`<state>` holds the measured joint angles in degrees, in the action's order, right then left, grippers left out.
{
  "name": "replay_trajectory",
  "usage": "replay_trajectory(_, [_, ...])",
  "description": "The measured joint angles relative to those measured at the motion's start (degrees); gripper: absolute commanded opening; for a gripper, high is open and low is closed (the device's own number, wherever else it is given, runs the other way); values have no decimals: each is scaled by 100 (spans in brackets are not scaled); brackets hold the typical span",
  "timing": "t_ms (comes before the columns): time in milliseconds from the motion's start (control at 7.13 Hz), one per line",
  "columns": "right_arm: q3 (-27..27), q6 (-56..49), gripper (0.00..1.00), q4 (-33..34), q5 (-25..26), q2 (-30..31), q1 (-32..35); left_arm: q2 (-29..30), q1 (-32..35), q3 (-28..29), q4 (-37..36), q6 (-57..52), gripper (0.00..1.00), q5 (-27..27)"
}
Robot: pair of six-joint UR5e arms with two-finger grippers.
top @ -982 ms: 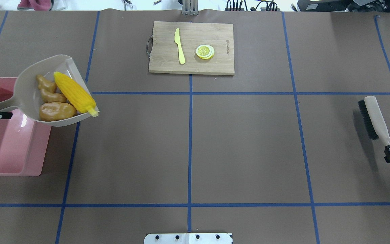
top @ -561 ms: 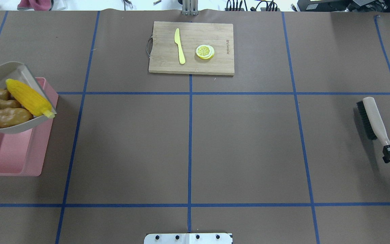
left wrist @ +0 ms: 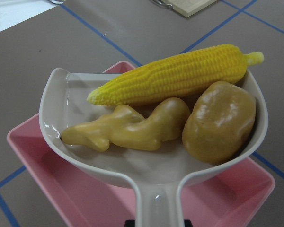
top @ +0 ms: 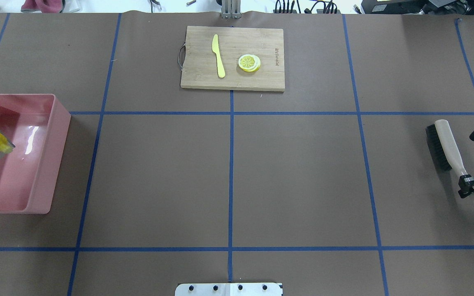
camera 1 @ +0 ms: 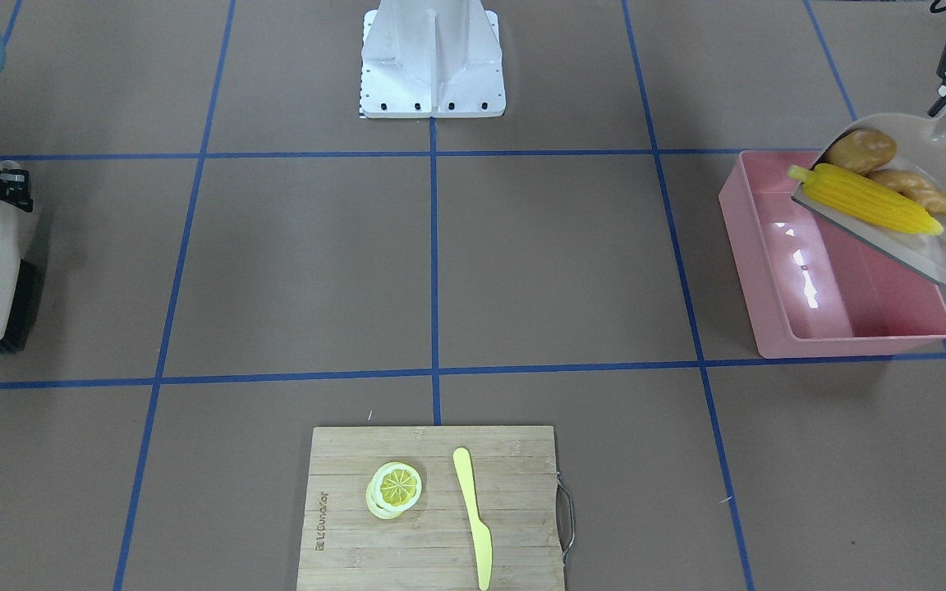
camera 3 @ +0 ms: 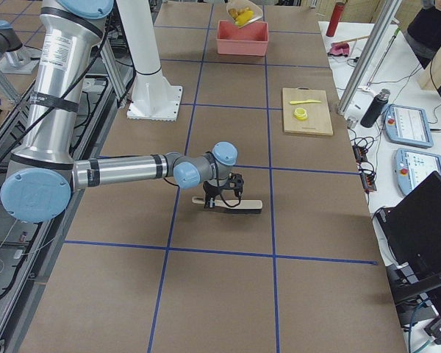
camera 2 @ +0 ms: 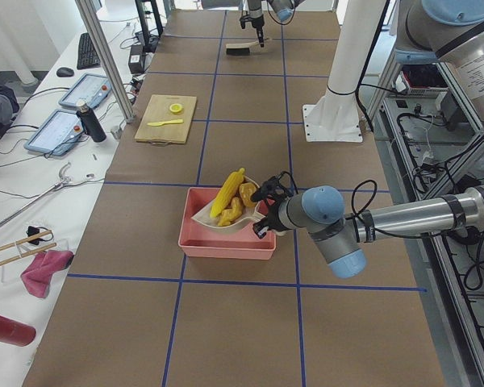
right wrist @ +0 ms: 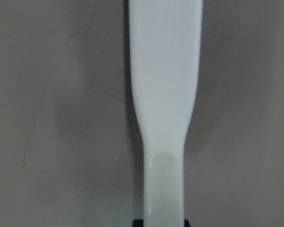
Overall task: Sweep and dump trash into bin
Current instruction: 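Tilt the dustpan into the bin with the left while the right sets down the brush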
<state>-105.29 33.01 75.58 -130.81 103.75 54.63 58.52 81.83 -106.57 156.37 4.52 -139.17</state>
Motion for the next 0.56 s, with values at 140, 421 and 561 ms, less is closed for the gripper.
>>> replay_trajectory(140, [28, -3, 59, -2, -4, -2, 0, -93, 219, -304, -1016, -755, 0, -3])
replay_trajectory(421, [53, -5, 100, -2, -8, -6, -2, -140, 413, -1021, -3012, -2080, 0, 8])
replay_trajectory(561, [50, -5, 100, -2, -14, -19, -2, -122, 417, -1201, -3543, -2464, 0, 21])
